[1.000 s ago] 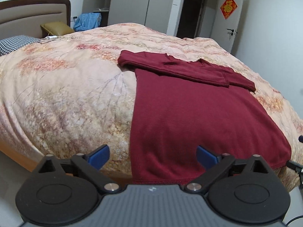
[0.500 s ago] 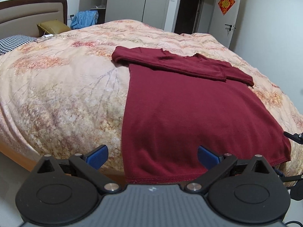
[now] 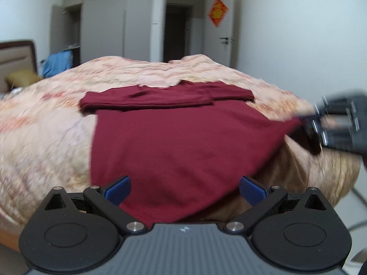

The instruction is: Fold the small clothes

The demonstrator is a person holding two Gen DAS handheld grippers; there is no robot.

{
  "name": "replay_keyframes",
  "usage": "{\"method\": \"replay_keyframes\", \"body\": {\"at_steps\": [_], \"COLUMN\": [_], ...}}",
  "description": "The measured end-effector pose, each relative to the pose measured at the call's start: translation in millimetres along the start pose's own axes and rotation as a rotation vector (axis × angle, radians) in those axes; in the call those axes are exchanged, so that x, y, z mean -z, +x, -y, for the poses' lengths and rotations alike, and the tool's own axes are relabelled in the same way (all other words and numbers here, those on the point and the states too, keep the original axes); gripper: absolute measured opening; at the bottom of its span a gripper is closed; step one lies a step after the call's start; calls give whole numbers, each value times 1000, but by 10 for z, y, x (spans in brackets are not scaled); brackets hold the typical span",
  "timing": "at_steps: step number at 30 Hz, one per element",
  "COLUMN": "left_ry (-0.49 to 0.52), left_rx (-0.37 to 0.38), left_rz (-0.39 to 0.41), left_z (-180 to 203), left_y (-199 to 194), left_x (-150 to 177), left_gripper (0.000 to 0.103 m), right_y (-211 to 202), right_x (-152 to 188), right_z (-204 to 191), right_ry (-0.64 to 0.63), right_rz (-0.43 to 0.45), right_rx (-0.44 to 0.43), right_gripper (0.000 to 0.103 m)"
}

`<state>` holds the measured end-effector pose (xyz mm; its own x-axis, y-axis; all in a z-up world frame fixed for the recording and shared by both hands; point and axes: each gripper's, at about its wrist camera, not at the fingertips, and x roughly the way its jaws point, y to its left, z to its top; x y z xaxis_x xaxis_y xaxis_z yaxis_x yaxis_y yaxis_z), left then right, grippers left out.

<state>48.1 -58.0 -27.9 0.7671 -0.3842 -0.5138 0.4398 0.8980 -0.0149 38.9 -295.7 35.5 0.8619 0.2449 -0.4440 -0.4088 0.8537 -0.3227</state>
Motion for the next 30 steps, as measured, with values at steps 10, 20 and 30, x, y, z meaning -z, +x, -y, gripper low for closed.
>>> {"method": "replay_keyframes", "body": {"at_steps": [10, 20, 30], "left_ry": [132, 36, -22], "left_rx": [-74, -122, -148], "left_rz": [5, -58, -103], "left_z": [433, 217, 99], "left_y": [289, 393, 379], "left_x": [-20, -44, 3], "left_gripper": [103, 103, 103], "right_y": [84, 70, 60], "right_x": [-265, -227, -205], "right_z": [207, 226, 209], "right_ry": [127, 142, 139], "right_rz": [38, 41, 38], "right_rx": [-32, -26, -25], "right_gripper": [15, 15, 15]}}
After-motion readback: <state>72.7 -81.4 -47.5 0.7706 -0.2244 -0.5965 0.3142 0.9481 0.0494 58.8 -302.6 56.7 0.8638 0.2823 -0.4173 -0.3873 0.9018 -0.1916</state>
